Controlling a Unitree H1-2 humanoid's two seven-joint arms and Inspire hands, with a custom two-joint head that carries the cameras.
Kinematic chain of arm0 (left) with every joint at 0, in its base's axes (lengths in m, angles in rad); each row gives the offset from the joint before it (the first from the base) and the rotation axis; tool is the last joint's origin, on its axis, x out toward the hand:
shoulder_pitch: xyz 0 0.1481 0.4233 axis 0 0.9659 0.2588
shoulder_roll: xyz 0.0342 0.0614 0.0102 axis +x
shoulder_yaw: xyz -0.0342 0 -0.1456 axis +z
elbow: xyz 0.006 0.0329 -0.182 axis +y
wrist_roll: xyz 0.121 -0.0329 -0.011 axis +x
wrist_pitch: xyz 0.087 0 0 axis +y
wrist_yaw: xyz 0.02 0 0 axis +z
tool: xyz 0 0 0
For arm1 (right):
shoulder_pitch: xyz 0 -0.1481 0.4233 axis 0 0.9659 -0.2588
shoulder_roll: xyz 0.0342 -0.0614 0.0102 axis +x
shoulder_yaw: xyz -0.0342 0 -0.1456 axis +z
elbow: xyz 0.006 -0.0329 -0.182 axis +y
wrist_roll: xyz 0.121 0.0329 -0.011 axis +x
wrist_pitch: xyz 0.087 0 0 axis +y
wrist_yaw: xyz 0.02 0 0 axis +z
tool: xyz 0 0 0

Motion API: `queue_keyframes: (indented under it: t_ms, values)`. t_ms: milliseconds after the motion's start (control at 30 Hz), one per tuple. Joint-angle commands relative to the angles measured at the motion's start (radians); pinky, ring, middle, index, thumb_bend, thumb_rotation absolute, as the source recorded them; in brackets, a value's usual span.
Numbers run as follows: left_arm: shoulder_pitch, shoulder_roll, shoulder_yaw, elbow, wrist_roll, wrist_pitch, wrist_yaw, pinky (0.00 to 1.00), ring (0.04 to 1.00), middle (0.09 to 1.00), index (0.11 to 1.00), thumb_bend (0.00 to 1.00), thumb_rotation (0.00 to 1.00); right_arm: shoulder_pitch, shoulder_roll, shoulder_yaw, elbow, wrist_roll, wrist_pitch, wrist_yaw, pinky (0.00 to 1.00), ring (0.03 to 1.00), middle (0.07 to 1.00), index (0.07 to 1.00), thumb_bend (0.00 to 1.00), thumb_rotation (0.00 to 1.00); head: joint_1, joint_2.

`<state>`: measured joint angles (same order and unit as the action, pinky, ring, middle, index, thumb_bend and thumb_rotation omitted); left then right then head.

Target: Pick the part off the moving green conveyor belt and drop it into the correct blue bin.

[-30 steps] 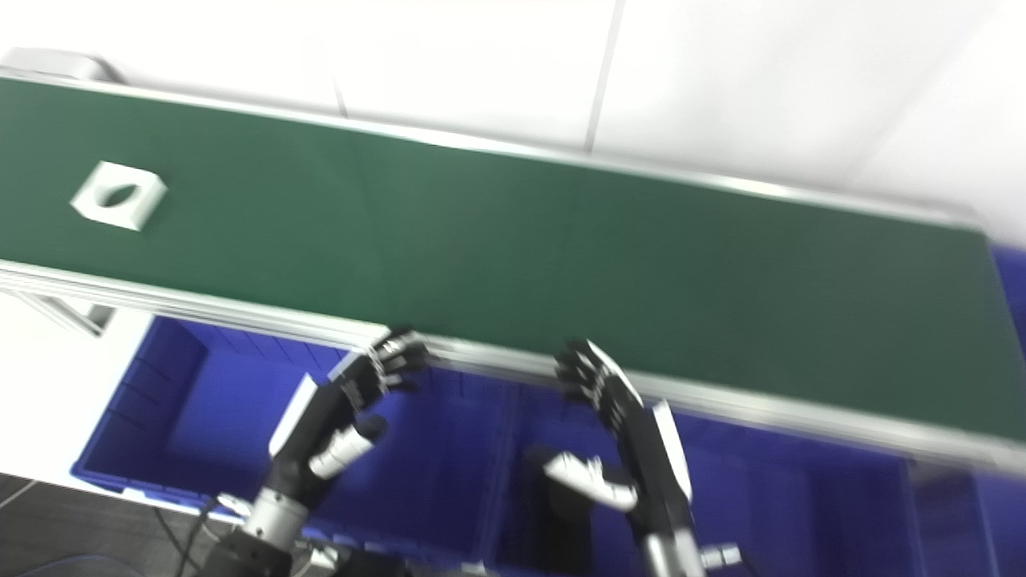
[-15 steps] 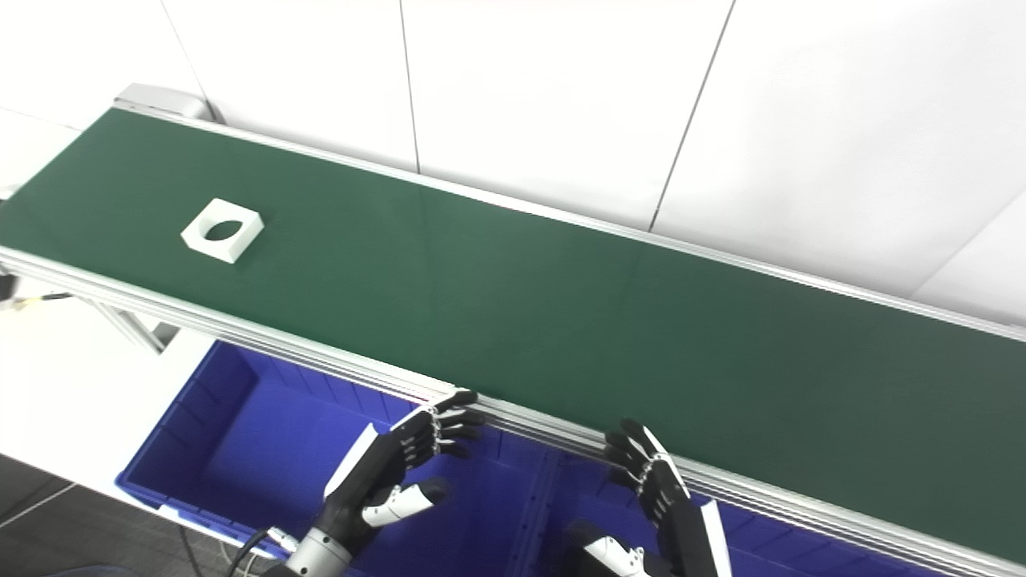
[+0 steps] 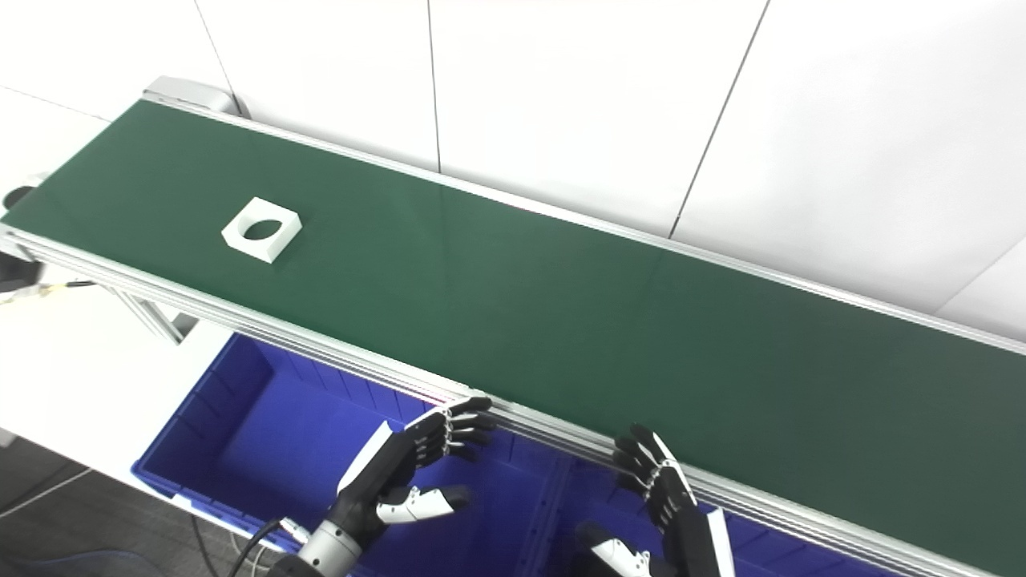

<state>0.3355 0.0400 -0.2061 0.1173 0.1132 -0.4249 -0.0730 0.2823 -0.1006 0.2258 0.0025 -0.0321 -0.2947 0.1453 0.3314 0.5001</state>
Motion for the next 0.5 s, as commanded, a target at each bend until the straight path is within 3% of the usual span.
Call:
queue_keyframes:
  t_ms: [0,200,467]
  values:
    - [-0.009,0.007,-0.009,-0.023,0.008,-0.044,0.016,0.66,0.739,0.785,0.838,0.78,0.57,-0.010,0.009,-0.004,-0.009,0.015,-0.073,0.006,0.77,0.825,0.843,0.891,0.67,0.38,0.001,0.001]
    - [0.001,0.021,-0.017,-0.064,0.010,-0.044,0.028,0.66,0.732,0.779,0.830,0.79,0.55,-0.013,0.013,-0.003,-0.004,0.007,-0.082,0.003,0.76,0.820,0.838,0.888,0.67,0.37,-0.002,-0.005]
    - [0.028,0.069,-0.019,-0.218,-0.040,-0.042,-0.020,0.68,0.736,0.776,0.834,0.85,0.60,-0.024,0.021,-0.001,0.015,-0.001,-0.088,0.002,0.75,0.815,0.834,0.886,0.67,0.37,0.000,-0.017]
